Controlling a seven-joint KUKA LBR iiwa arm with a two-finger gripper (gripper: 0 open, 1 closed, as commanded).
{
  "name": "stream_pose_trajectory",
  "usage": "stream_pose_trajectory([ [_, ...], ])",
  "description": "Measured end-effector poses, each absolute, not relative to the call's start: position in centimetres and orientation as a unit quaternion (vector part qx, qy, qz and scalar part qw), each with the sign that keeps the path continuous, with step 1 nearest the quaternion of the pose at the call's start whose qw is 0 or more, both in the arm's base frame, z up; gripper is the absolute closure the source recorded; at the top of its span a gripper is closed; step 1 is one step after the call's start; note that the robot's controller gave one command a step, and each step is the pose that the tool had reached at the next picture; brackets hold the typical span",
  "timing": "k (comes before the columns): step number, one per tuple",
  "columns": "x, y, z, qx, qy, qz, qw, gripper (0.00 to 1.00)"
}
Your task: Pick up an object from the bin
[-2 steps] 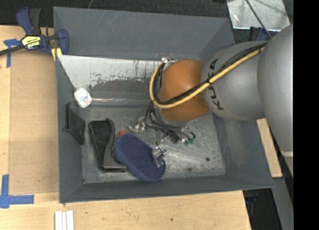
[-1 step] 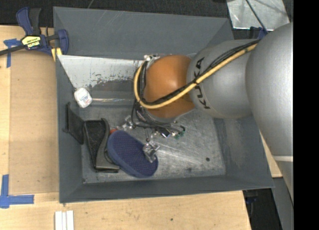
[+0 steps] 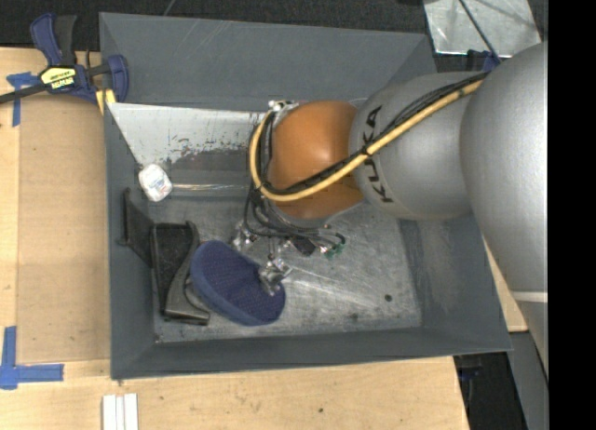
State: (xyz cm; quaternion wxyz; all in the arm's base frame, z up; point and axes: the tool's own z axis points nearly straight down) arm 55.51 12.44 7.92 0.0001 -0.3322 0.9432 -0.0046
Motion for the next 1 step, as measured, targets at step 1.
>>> stream_pose_trajectory([
  [1, 55.79, 12.44, 15.74, -0.331, 0.944, -0.001, 0.006, 1.00],
])
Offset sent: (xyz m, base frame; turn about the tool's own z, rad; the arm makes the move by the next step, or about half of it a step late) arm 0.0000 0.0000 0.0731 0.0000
